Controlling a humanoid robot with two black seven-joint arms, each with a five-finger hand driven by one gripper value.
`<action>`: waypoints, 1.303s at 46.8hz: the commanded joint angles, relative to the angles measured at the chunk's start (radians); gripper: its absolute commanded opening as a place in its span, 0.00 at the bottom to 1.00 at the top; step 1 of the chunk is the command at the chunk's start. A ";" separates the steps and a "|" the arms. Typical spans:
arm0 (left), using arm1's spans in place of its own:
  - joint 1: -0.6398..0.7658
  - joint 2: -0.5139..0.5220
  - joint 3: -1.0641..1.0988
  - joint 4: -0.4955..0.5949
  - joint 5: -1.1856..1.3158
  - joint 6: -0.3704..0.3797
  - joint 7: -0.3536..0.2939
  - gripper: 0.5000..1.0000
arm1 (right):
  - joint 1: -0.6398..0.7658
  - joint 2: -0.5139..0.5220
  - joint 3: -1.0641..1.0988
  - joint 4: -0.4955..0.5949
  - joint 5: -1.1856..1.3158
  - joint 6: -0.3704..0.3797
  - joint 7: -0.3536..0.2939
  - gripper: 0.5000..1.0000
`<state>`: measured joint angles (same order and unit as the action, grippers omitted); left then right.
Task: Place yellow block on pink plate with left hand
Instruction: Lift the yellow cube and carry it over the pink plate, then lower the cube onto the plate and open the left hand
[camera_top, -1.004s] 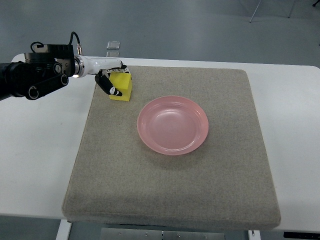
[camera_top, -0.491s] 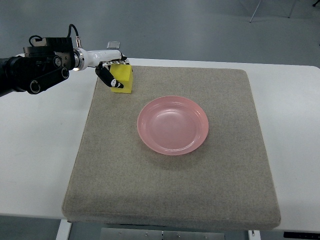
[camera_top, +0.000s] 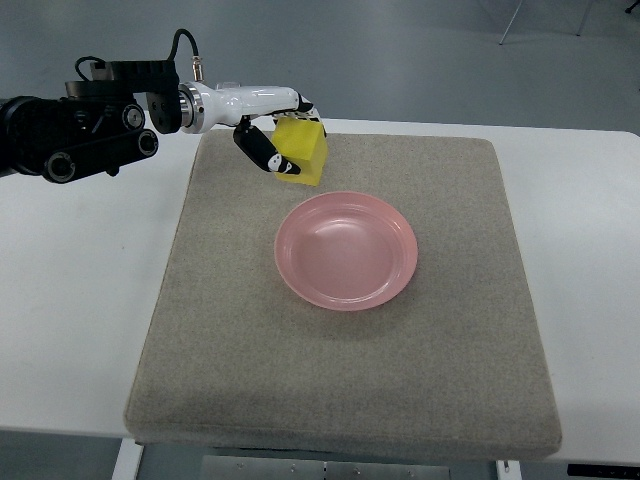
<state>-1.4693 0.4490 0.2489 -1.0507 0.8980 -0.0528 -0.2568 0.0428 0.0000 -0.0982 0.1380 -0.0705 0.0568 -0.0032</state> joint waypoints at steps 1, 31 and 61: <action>-0.002 0.003 -0.005 -0.066 0.002 -0.001 0.001 0.19 | 0.000 0.000 0.000 0.000 0.000 0.000 0.000 0.85; 0.050 -0.013 0.007 -0.160 0.061 -0.010 0.005 0.29 | 0.000 0.000 0.000 0.000 0.000 0.000 0.000 0.85; 0.079 -0.062 0.036 -0.100 0.128 -0.010 0.007 0.31 | 0.000 0.000 0.000 0.000 0.000 0.000 0.000 0.85</action>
<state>-1.3922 0.3905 0.2854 -1.1592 1.0256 -0.0631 -0.2499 0.0429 0.0000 -0.0982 0.1381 -0.0706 0.0568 -0.0030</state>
